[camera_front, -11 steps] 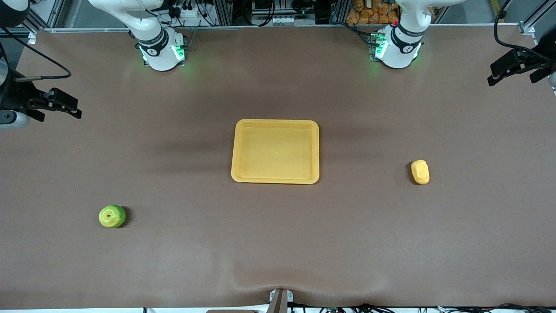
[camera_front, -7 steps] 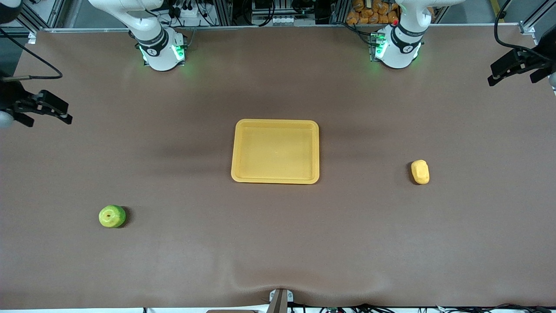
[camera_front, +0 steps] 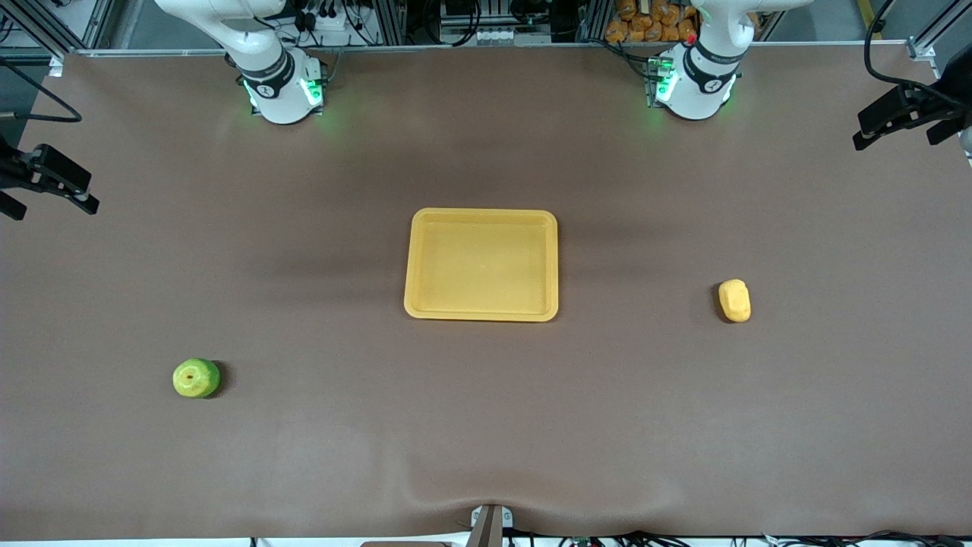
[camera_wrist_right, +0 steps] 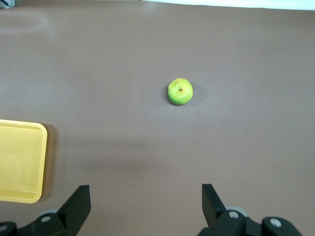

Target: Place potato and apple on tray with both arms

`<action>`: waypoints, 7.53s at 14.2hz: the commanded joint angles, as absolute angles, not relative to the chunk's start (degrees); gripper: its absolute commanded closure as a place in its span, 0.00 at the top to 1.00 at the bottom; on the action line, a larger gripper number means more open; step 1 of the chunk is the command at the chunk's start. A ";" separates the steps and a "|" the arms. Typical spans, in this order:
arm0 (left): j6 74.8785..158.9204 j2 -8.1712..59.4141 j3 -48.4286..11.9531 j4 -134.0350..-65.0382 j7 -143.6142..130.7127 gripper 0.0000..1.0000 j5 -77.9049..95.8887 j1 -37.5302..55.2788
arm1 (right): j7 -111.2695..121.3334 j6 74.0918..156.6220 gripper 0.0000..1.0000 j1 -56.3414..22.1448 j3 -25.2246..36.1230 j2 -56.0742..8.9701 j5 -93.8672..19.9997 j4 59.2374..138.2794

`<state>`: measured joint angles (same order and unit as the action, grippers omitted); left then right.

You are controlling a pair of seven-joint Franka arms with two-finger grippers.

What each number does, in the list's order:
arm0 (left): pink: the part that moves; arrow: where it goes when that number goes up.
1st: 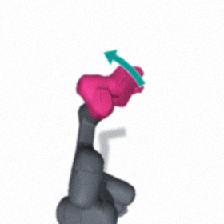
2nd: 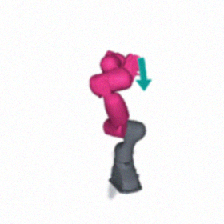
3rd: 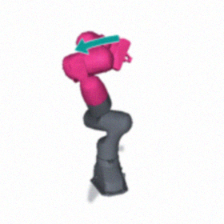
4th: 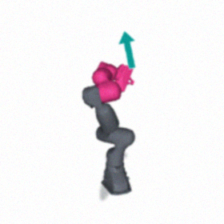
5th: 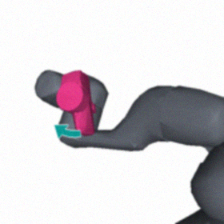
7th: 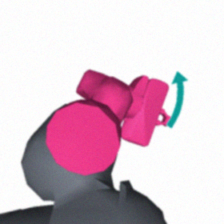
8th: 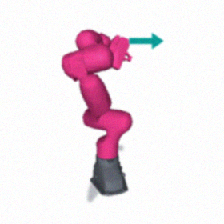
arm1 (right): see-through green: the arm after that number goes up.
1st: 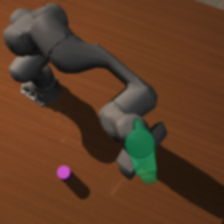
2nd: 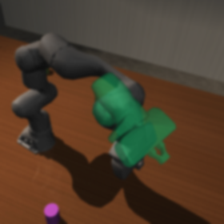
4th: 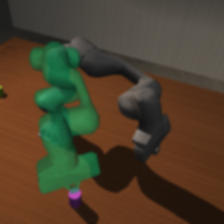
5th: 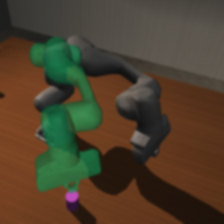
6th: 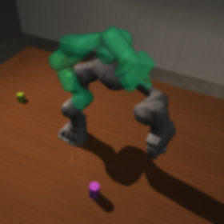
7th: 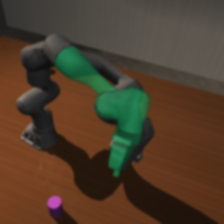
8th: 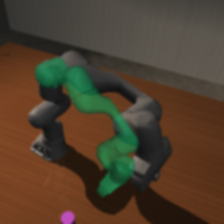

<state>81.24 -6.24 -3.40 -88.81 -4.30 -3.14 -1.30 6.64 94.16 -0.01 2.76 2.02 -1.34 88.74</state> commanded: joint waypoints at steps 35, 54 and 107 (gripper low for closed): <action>139.99 8.95 -4.04 -126.12 -7.55 1.00 -3.34 -2.11 | 8.00 121.10 1.00 2.29 2.29 -24.25 -1.49 86.04; 151.61 21.44 -3.52 -125.86 -12.39 1.00 -6.59 -4.22 | 8.00 133.41 1.00 4.57 2.29 -38.23 -1.50 86.22; 119.88 31.10 -13.98 -94.75 -40.42 0.07 -7.03 25.47 | 3.25 108.65 0.00 1.76 1.84 -42.10 -2.55 78.05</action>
<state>121.26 28.13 -14.31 -98.42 -36.94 -5.72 23.05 4.40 112.23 2.90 1.63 -44.41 -2.11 78.49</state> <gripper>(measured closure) 0.515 0.150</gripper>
